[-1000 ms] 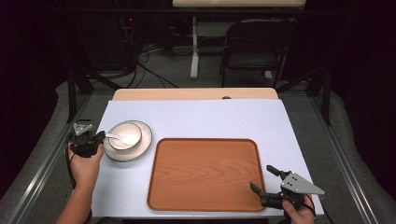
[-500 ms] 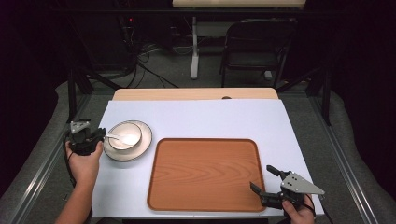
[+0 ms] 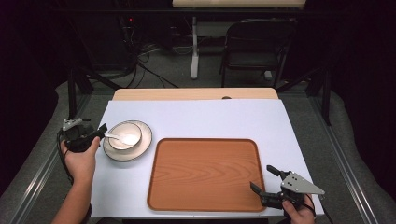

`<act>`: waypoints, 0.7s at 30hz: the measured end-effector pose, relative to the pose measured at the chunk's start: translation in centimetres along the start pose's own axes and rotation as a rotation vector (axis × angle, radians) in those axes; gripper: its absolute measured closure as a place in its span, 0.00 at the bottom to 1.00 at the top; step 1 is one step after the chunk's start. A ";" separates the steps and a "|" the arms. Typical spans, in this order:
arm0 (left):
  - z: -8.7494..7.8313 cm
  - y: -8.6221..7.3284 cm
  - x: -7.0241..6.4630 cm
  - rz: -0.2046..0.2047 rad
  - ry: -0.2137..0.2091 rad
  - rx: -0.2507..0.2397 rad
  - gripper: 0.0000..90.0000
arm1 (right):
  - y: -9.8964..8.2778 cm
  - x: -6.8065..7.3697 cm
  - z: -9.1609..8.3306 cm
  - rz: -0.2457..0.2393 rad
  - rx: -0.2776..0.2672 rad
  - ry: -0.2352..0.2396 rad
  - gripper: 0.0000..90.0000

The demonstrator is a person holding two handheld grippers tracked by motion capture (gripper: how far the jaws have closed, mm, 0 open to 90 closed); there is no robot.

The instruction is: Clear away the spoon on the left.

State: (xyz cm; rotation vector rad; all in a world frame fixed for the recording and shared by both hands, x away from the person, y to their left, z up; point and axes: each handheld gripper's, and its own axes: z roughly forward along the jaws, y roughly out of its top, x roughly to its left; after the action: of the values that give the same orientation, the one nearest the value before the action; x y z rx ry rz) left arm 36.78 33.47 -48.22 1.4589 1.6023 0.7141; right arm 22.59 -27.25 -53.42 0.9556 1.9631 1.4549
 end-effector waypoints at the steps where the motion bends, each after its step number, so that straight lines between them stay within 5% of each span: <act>1: 0.0 0.0 0.1 -0.008 0.002 0.006 0.48 | 0.0 0.0 0.0 0.001 0.000 0.000 0.16; 21: 2.3 -2.1 1.2 -0.157 -0.038 0.080 0.47 | 0.0 0.0 0.0 0.002 -0.001 0.002 0.16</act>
State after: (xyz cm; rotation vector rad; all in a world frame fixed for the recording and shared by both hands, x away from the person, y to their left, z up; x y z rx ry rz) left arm 37.77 34.01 -51.33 1.3767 1.7110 0.5351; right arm 22.58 -27.26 -53.43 0.9559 1.9631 1.4583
